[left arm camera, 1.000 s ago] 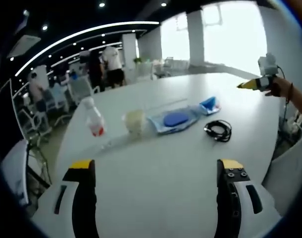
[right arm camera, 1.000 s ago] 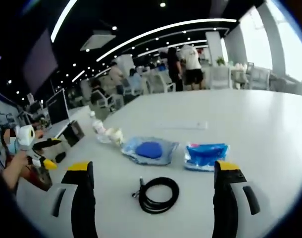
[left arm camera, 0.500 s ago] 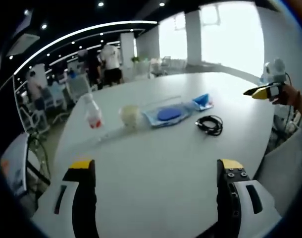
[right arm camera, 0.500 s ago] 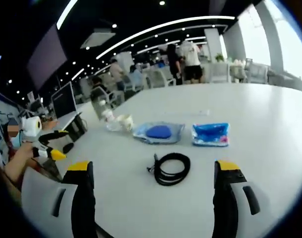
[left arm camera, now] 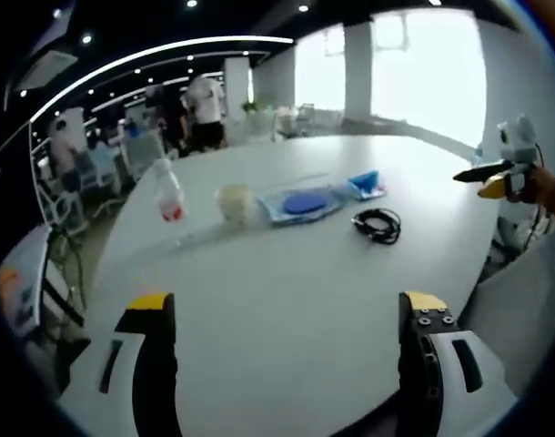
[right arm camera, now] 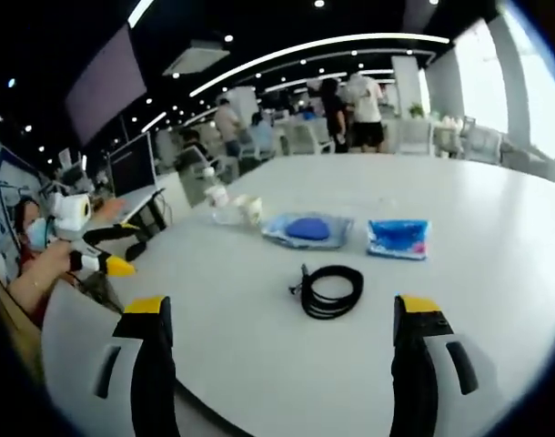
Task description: Arrange the tabletop items into an orderly group along one side of the table until the central work area is clear of visible clutter.
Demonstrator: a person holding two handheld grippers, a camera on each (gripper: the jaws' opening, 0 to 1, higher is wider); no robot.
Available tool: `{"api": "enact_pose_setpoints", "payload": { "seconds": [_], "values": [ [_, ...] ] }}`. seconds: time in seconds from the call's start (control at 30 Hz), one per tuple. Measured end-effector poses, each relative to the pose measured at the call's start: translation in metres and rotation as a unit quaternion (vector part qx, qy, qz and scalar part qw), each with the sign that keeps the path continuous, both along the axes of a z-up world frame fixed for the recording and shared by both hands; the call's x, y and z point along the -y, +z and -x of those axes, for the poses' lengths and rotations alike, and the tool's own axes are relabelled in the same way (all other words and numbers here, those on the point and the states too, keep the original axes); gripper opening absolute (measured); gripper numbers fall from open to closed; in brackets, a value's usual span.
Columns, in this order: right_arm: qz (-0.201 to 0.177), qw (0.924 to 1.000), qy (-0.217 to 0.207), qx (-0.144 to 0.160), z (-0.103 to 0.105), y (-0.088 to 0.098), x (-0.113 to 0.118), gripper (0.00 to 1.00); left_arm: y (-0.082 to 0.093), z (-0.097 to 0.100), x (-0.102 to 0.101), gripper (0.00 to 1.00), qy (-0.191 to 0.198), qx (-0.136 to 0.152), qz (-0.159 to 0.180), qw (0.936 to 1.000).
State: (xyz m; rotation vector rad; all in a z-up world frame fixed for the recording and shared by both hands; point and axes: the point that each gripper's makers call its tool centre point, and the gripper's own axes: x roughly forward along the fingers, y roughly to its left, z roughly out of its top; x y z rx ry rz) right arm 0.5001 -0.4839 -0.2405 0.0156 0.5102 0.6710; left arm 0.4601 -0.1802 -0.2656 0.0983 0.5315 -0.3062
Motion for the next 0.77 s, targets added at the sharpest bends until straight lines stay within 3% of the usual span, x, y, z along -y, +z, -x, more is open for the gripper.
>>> {"api": "enact_pose_setpoints", "payload": {
  "seconds": [0.07, 0.4, 0.77],
  "values": [
    [-0.004, 1.0, -0.001, 0.0, 0.003, -0.002, -0.001, 0.99, 0.003, -0.002, -0.003, 0.99, 0.017, 0.014, 0.006, 0.9997],
    [0.029, 0.9995, -0.016, 0.001, 0.007, -0.014, 0.005, 0.99, -0.002, 0.003, 0.0, 0.99, 0.011, 0.003, 0.006, 0.9999],
    [0.028, 0.9995, -0.01, 0.008, 0.009, -0.005, 0.008, 0.99, -0.002, 0.008, 0.0, 0.99, 0.007, -0.001, -0.001, 1.0]
  ]
}}
